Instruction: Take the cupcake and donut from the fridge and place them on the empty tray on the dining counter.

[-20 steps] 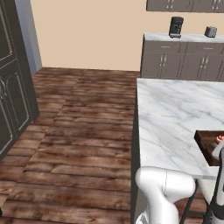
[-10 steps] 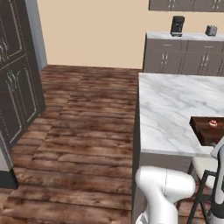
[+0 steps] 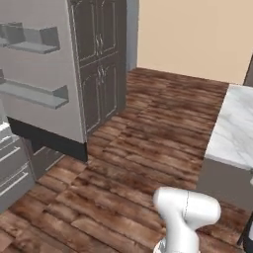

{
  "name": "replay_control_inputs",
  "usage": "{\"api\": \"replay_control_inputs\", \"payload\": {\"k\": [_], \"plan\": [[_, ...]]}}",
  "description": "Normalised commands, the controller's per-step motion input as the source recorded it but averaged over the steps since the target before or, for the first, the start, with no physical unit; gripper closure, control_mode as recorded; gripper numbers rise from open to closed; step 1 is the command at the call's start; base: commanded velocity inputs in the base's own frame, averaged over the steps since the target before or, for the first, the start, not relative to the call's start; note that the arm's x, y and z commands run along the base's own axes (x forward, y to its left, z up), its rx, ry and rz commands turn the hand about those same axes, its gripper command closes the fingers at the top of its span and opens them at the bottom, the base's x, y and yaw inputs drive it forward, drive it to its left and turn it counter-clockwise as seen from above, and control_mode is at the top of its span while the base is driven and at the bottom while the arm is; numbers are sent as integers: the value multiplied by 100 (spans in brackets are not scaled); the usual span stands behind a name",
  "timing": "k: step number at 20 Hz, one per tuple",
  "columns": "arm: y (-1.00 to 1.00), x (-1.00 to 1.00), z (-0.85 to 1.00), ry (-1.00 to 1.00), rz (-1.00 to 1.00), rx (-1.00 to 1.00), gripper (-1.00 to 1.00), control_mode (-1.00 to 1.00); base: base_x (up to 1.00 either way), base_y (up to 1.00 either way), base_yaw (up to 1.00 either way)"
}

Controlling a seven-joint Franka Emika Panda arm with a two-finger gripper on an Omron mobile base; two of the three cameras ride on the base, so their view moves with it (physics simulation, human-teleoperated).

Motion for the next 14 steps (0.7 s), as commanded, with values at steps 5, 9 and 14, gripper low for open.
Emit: {"api": "replay_control_inputs", "payload": {"k": [5,9,14], "plan": [[0,0,0,0,0,0,-100,100,0,43,96],[0,0,0,0,0,0,-100,100,0,48,91],[0,0,0,0,0,0,-100,100,0,58,81]]}}
